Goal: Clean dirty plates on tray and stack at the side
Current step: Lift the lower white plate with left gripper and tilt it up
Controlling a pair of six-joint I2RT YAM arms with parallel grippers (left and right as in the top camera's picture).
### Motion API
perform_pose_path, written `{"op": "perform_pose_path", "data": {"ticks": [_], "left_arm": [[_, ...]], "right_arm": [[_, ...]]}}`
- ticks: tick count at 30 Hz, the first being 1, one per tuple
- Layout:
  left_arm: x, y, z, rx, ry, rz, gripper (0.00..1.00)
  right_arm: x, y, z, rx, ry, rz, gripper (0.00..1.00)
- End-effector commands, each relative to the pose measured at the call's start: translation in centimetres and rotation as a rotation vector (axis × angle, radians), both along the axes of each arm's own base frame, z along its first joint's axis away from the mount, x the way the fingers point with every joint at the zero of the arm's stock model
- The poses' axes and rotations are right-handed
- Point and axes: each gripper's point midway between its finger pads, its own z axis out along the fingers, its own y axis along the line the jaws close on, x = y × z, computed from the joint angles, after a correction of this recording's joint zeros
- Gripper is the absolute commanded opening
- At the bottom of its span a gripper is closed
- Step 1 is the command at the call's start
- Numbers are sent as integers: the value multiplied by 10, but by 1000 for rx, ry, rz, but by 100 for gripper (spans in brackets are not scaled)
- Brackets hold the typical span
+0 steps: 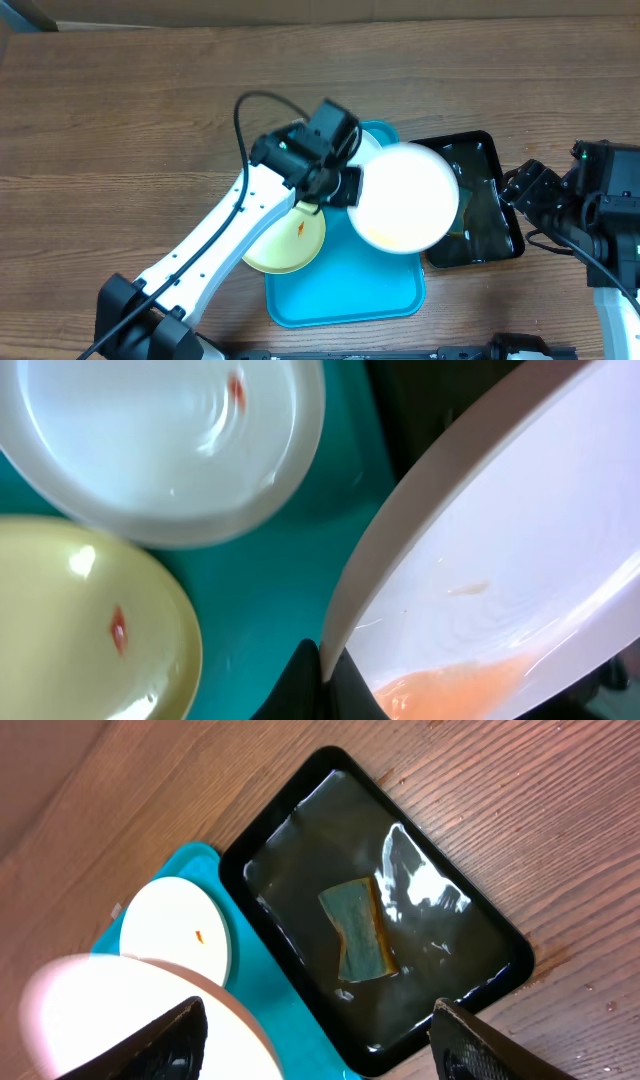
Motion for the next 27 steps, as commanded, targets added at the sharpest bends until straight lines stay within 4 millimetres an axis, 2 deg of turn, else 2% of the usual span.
{"op": "perform_pose_path", "data": {"ticks": [1,5,9,13,20,27], "left_arm": [[35,-13,34,18,-165,42,4],[66,-38,46,47,-324,62,4],[89,-54,37,175,-488,106,4],[100,-59,29,300,-607,131,4],[101,-77,45,360,-755,64,4],[86,-85,75,569,-958,5,4]], "right_arm": [[1,-1,6,-10,-23,16,73],[0,-1,6,-11,-17,19,73],[-3,-1,4,-10,-6,18,74],[-5,0,2,-9,7,18,74],[-8,0,1,-8,18,18,74],[-8,0,1,-7,20,18,75]]}}
